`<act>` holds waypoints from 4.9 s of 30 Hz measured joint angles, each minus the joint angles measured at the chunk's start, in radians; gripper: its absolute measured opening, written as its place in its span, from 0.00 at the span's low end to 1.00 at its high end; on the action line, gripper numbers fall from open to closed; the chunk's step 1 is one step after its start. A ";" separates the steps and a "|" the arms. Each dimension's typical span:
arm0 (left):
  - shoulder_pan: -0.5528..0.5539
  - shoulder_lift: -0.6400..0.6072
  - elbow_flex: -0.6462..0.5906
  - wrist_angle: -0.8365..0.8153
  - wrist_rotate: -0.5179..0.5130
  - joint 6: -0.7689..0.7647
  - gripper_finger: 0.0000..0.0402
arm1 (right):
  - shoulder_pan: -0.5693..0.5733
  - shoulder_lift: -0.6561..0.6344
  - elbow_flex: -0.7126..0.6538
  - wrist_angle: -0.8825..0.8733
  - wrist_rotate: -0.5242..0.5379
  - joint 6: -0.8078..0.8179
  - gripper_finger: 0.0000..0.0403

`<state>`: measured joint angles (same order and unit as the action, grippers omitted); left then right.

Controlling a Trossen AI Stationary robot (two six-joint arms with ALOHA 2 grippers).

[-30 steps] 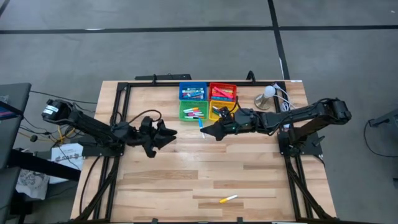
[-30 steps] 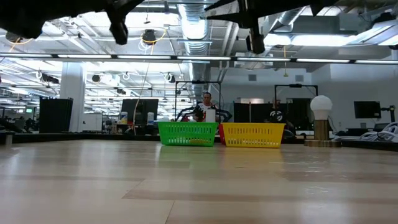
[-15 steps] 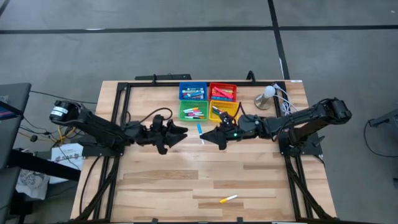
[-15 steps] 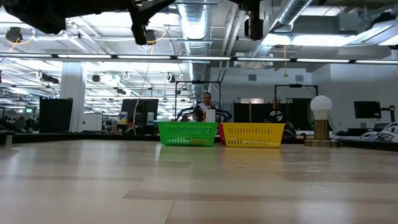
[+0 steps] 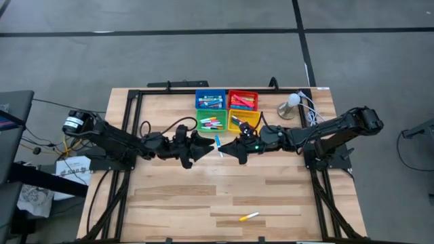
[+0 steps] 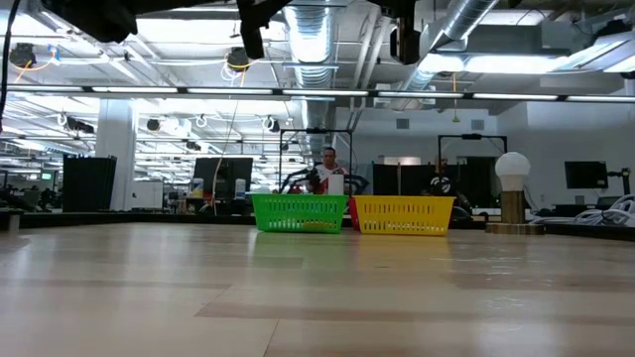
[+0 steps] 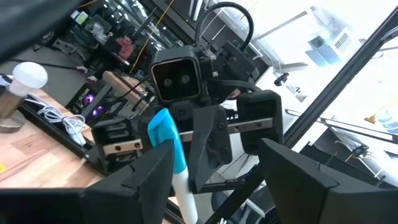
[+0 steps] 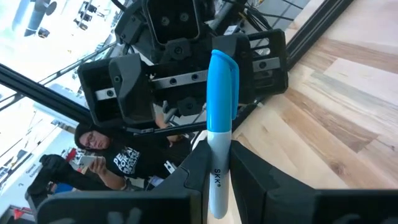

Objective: Pick & Place Markers
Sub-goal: Put the light blue highlighter in the green bin

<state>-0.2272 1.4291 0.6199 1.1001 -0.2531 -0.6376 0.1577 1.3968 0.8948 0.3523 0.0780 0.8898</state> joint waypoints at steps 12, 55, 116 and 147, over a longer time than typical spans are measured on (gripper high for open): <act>0.000 0.002 0.003 -0.029 -0.007 -0.026 0.58 | 0.011 0.000 0.000 0.002 -0.003 -0.001 0.11; 0.050 0.071 0.113 -0.116 0.077 -0.079 0.39 | 0.012 0.000 0.000 0.045 0.026 -0.010 0.11; 0.065 -0.178 -0.067 -0.245 0.041 -0.062 0.12 | 0.013 -0.005 0.000 0.024 -0.046 -0.163 0.41; 0.346 -0.235 0.011 -0.729 0.316 0.387 0.12 | -0.082 -0.159 0.000 -0.076 -0.082 -0.622 0.37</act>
<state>0.1185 1.1946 0.6306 0.3714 0.0627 -0.2506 0.0754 1.2376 0.8944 0.2767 -0.0035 0.2681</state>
